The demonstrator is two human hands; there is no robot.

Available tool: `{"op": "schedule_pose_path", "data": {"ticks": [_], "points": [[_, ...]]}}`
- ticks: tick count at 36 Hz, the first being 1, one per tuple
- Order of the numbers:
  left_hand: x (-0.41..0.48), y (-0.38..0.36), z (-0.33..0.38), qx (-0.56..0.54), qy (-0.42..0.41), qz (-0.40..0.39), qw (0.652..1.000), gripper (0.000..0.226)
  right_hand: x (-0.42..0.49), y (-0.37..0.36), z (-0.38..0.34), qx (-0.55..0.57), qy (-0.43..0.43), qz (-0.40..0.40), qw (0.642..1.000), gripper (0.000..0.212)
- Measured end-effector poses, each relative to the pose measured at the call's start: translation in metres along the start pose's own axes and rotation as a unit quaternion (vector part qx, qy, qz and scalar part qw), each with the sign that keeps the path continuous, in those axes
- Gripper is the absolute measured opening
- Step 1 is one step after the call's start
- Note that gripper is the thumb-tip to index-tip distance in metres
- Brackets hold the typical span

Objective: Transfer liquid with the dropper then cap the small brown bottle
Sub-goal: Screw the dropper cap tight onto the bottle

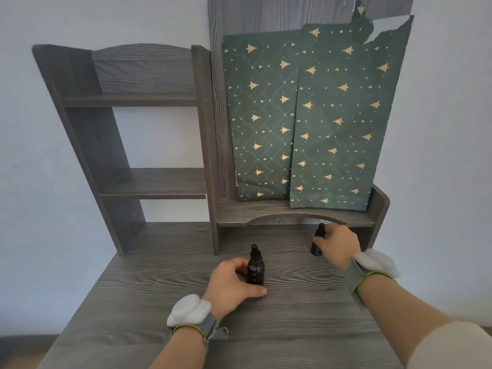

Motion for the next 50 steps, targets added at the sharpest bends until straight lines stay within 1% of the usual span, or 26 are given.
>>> {"op": "schedule_pose_path", "data": {"ticks": [10,16,20,25,27,31,33,35,38,42,45,48,50], "points": [[-0.001,0.0,0.001,-0.002,0.002,0.002,1.0,0.042,-0.002,0.001,0.004,-0.003,0.016,-0.037,0.999,0.031],[-0.006,0.0,0.005,0.0,-0.011,0.011,1.0,0.041,-0.007,0.004,0.005,0.002,0.015,-0.043,0.999,0.043],[-0.011,0.0,0.007,0.008,-0.017,0.026,0.999,0.037,-0.008,0.005,0.011,0.009,-0.006,-0.064,0.998,0.054],[-0.019,0.0,0.012,0.019,-0.03,0.043,0.998,0.033,-0.01,0.012,0.015,0.014,-0.015,-0.085,0.996,0.059],[-0.024,0.0,0.015,0.026,-0.034,0.042,0.998,0.034,-0.015,0.019,0.012,-0.002,-0.014,-0.079,0.997,0.057],[-0.032,-0.001,0.017,0.027,-0.038,0.031,0.998,0.032,-0.026,0.037,0.001,-0.04,-0.006,-0.071,0.997,0.039],[-0.036,0.0,0.018,0.022,-0.035,0.026,0.999,0.033,-0.033,0.045,-0.003,-0.051,0.004,-0.061,0.997,0.034],[-0.041,0.002,0.022,0.02,-0.033,0.023,0.999,0.033,-0.042,0.052,-0.007,-0.05,0.019,-0.047,0.997,0.028],[-0.05,0.01,0.033,0.026,-0.042,0.035,0.998,0.031,-0.057,0.063,-0.016,-0.016,0.056,-0.033,0.998,0.018],[-0.058,0.017,0.049,0.023,-0.058,0.047,0.997,0.03,-0.075,0.067,-0.038,0.005,0.141,-0.05,0.989,0.014],[-0.062,0.018,0.058,0.023,-0.064,0.04,0.997,0.035,-0.091,0.065,-0.063,0.039,0.198,-0.068,0.977,0.001],[-0.069,0.019,0.069,0.03,-0.075,0.028,0.996,0.032,-0.111,0.064,-0.089,0.07,0.245,-0.1,0.962,0.031],[-0.076,0.019,0.075,0.037,-0.09,0.029,0.995,0.03,-0.125,0.064,-0.104,0.078,0.28,-0.126,0.949,0.041]]}}
Point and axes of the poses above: each hand's wrist, its own x-axis towards the middle knuckle, its own y-axis out of the back of the hand, z = x × y, the point moved 4 cm from there along x, towards the middle knuckle, and after that the axes turned 3 degrees about -x, right-handed, at the moved point
